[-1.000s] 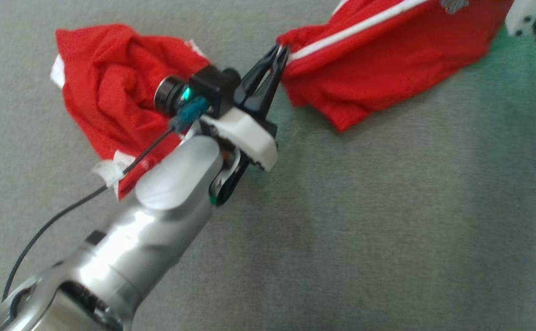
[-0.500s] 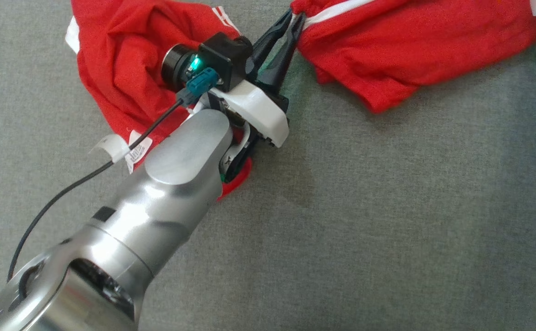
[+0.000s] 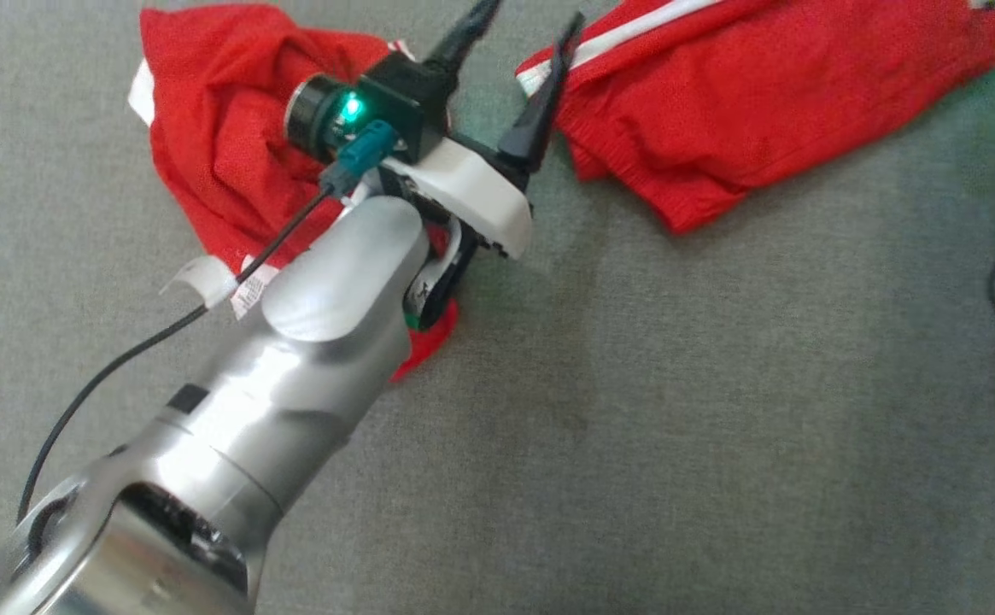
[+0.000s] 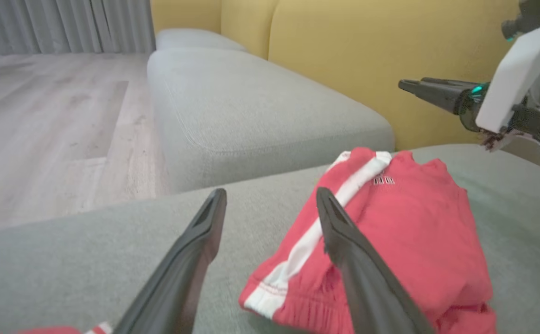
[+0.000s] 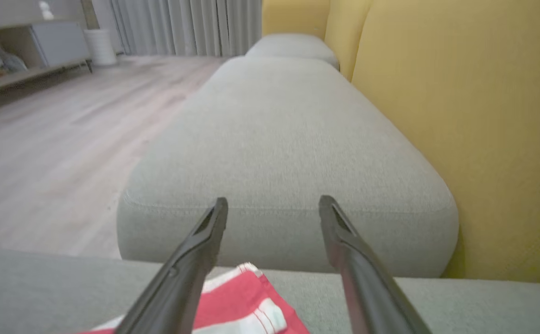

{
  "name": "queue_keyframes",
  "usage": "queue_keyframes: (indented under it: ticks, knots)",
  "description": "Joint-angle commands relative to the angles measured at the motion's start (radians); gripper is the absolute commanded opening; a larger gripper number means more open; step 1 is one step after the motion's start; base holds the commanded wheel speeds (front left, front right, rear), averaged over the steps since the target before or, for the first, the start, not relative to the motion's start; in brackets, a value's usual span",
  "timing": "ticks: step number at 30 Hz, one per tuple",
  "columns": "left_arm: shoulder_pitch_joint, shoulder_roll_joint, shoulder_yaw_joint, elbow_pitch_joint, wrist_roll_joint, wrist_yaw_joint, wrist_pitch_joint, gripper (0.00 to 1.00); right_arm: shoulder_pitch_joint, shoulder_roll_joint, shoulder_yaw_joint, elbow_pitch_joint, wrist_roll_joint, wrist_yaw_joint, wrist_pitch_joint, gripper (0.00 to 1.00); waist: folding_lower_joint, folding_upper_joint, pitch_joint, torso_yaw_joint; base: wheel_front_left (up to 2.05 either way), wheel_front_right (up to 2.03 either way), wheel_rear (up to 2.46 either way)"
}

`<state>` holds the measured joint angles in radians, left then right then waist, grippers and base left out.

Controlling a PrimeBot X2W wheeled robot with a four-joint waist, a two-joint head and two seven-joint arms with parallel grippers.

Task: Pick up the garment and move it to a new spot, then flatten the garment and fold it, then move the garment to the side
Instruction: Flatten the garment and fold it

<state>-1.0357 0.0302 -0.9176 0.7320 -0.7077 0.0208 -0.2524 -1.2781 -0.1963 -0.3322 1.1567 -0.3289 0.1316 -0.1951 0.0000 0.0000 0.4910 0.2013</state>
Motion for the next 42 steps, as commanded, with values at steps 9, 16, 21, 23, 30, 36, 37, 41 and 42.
queue_keyframes:
  ticks: [9, 16, 21, 23, 30, 36, 37, 41, 42]
  knots:
    - [0.149, 0.114, 0.252, -0.214, 0.150, 0.088, -0.009, 1.00, 0.187, 0.124, 0.182, -0.196, 0.248, -0.001, -0.066, 1.00, 0.0000, 0.0000, -0.172, -0.089, 0.00, 0.00, 0.00]
    - [0.391, 0.173, 0.375, -0.353, 0.239, 0.124, -0.009, 1.00, 0.561, 0.141, 0.331, -0.482, 0.468, -0.001, -0.066, 1.00, 0.0000, 0.0000, -0.293, -0.128, 0.00, 0.00, 0.00]
    - [0.589, 0.184, 0.439, -0.425, 0.277, 0.139, -0.009, 1.00, 0.800, 0.145, 0.389, -0.605, 0.555, -0.001, -0.067, 1.00, 0.0000, 0.0000, -0.348, -0.136, 0.00, 0.00, 0.00]
    - [0.657, 0.179, 0.460, -0.445, 0.289, 0.141, -0.009, 1.00, 0.879, 0.146, 0.414, -0.640, 0.596, -0.001, -0.067, 1.00, 0.0000, 0.0000, -0.361, -0.136, 0.00, 0.00, 0.00]
    - [0.811, 0.148, 0.519, -0.492, 0.347, 0.132, -0.009, 1.00, 1.024, 0.146, 0.449, -0.707, 0.653, -0.001, -0.067, 1.00, 0.0000, 0.0000, -0.378, -0.143, 0.00, 0.00, 0.00]
    - [0.830, 0.117, 0.554, -0.508, 0.386, 0.104, -0.009, 1.00, 1.016, 0.146, 0.451, -0.722, 0.629, -0.001, -0.067, 1.00, 0.0000, 0.0000, -0.349, -0.137, 0.00, 0.00, 0.00]
    - [0.825, 0.113, 0.557, -0.508, 0.393, 0.098, -0.009, 1.00, 1.006, 0.146, 0.447, -0.721, 0.617, -0.001, -0.067, 1.00, 0.0000, 0.0000, -0.340, -0.133, 0.00, 0.00, 0.00]
    - [0.795, 0.098, 0.564, -0.502, 0.416, 0.073, -0.009, 1.00, 0.933, 0.146, 0.394, -0.708, 0.542, -0.001, -0.034, 1.00, 0.0000, 0.0000, -0.287, -0.109, 0.00, 0.00, 0.00]
    - [0.786, 0.094, 0.566, -0.502, 0.420, 0.068, -0.009, 1.00, 0.905, 0.146, 0.370, -0.704, 0.517, -0.001, -0.012, 1.00, 0.0000, 0.0000, -0.269, -0.102, 0.00, 0.00, 0.00]
